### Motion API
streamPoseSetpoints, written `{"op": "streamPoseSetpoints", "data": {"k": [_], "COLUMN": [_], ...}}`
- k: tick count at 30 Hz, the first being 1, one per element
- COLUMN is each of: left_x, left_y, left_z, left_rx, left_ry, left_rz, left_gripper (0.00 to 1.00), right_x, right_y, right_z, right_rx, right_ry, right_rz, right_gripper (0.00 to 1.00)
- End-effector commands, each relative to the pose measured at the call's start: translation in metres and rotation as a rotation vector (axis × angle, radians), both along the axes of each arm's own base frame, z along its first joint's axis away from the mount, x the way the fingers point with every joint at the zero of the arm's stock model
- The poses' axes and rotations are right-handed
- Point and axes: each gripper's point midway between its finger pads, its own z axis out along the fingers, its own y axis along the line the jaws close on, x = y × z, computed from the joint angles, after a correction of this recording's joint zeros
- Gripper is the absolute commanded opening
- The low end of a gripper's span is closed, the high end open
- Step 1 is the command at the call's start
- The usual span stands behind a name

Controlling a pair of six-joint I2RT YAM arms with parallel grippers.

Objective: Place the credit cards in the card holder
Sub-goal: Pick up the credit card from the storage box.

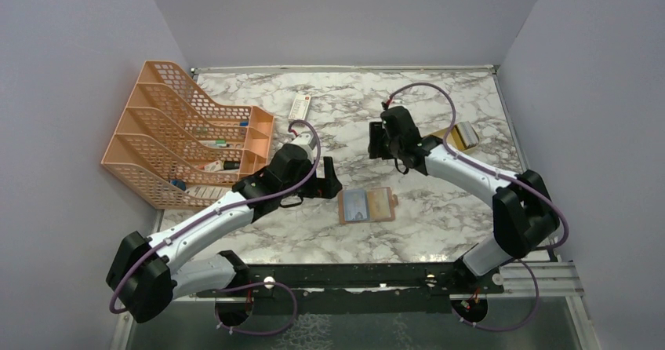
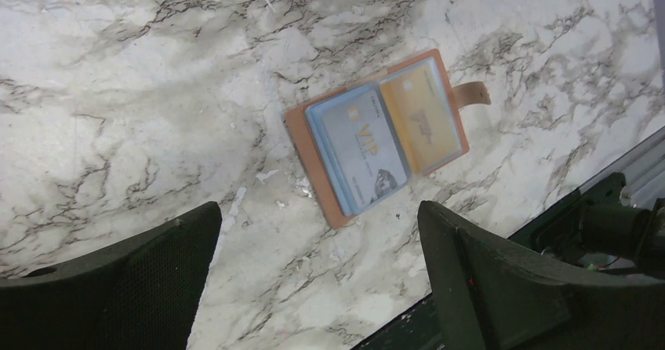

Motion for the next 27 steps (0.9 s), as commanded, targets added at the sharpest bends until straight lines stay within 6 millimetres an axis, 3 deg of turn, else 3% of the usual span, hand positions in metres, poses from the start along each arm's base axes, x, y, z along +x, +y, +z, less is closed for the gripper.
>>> {"op": "streamPoseSetpoints", "data": {"k": [1,7,16,20,27], "left_x": [-0.011,-0.030,-0.030,-0.028,-0.027], "left_y": [0.015,0.013,0.033,0.037,0.040], "left_z": [0.006,0.031,0.026,0.029,0.030], "left_rx": [0.075,0.071,0.145,0.157,0.163], "left_ry": [-0.012,-0.035,-0.102,-0.126,-0.135], "left_rz": [-0.055,-0.197,-0.186,-0.170,-0.163], "left_gripper": [0.99,0.99,0.99,0.99,0.99], "right_x": [0.030,0.065,0.079,0.078,0.083], "right_y": [-0.048,-0.119,-0.222,-0.250,-0.273], "right_z": [0.002,0.010,0.003,-0.001,-0.010], "right_rx": [-0.279,-0.518,-0.710,-0.786,-0.826], "right_ry": [-0.045,-0.040,0.063,0.100,0.139], "right_rz": [-0.114,-0.275,-0.444,-0.476,-0.478], "right_gripper": [0.55,0.55,0.54,0.54,0.53]}}
